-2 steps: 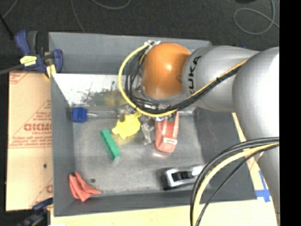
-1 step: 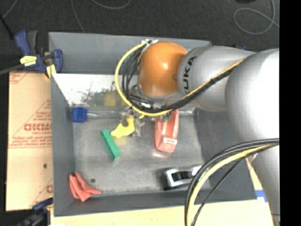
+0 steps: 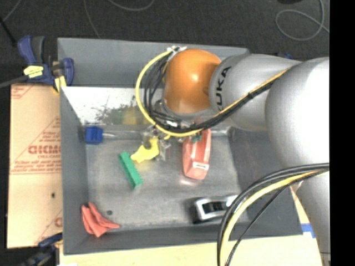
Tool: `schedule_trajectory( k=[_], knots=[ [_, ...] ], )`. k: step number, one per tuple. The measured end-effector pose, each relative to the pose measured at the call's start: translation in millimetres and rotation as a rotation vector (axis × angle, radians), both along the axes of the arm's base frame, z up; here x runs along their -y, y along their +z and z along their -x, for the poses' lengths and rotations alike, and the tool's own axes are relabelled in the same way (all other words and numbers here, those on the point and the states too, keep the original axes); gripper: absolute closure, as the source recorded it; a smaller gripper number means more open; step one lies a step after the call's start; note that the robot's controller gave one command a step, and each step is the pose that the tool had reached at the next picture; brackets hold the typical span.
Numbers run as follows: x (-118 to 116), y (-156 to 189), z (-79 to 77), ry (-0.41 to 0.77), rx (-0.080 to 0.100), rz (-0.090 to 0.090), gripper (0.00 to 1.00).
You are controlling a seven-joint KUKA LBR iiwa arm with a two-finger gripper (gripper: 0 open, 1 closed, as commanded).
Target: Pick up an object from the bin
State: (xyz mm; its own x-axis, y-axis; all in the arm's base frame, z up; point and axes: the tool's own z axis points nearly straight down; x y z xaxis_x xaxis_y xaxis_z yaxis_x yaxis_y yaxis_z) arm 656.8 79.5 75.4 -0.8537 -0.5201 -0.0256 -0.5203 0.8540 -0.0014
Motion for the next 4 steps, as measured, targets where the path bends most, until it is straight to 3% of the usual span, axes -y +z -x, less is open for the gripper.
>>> schedule_trajectory(
  k=[1, 2, 3, 4],
  knots=[
    [0.7, 62.6, -2.9, -0.004, 0.010, -0.001, 1.00],
    [0.6, 37.8, -0.8, -0.008, 0.002, -0.003, 1.00],
    [1.5, 117.6, -6.5, -0.012, 0.025, -0.003, 1.00],
    [1.2, 69.7, -0.8, -0.014, 0.002, -0.005, 1.00]
  ],
)
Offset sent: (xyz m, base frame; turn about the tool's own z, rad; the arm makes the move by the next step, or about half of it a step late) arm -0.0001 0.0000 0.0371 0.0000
